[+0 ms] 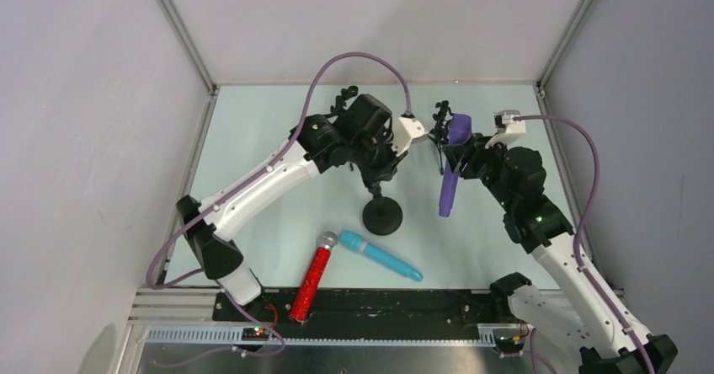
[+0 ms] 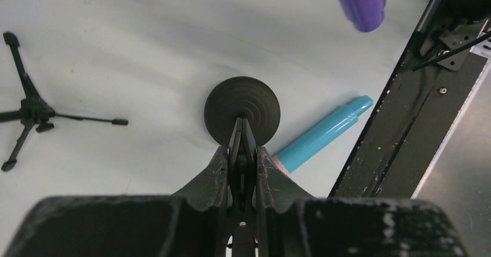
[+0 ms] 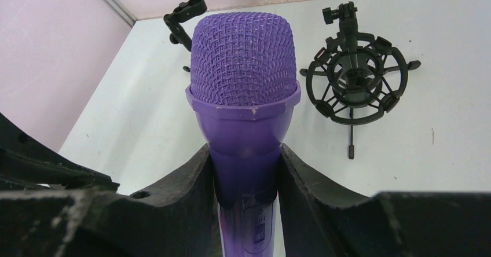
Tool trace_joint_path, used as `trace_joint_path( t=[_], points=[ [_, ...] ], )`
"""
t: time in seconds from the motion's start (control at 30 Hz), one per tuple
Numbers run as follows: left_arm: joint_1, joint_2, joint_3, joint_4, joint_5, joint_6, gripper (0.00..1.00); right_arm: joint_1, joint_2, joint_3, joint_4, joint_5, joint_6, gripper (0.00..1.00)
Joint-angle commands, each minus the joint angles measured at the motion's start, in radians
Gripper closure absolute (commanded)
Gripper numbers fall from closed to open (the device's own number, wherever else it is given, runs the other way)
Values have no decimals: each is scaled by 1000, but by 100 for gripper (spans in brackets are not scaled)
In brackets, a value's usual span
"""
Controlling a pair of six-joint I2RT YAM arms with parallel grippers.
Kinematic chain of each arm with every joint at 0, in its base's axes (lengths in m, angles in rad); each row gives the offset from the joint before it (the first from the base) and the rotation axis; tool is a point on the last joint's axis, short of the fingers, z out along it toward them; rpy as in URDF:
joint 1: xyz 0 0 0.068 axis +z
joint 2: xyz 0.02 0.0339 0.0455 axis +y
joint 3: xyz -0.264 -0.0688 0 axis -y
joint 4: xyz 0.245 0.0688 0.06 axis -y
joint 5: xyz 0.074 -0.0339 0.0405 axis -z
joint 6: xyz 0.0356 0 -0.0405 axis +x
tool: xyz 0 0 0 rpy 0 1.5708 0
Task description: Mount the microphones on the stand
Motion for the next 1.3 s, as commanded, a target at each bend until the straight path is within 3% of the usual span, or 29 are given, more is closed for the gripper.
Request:
trace_joint_path(
  t=[0.0, 0.33, 0.47, 0.53, 0.77, 0.83, 1.07, 1.27],
  points=[
    [-39, 34, 90, 43, 42, 46, 100, -11, -27, 3, 24, -14, 13, 100],
    [-95, 125, 180, -6, 27, 105, 100, -30, -46, 3, 5, -14, 7, 100],
    [-109, 147, 204, -15, 9, 119, 96, -34, -45, 3, 5, -15, 6, 100],
    [-112, 155, 215, -19, 4, 122, 86, -35, -46, 3, 6, -14, 6, 100],
    [-116, 169, 247, -26, -3, 125, 21, -39, -48, 3, 9, -43, 9, 100],
    [-118, 172, 259, -26, -7, 124, 12, -40, -47, 3, 12, -47, 10, 100],
    [-119, 185, 336, -23, -11, 114, 1, -40, -47, 3, 20, -58, 14, 100],
    [-119, 189, 411, 27, -90, 79, 0, -41, -52, 3, 25, -65, 14, 100]
  ],
)
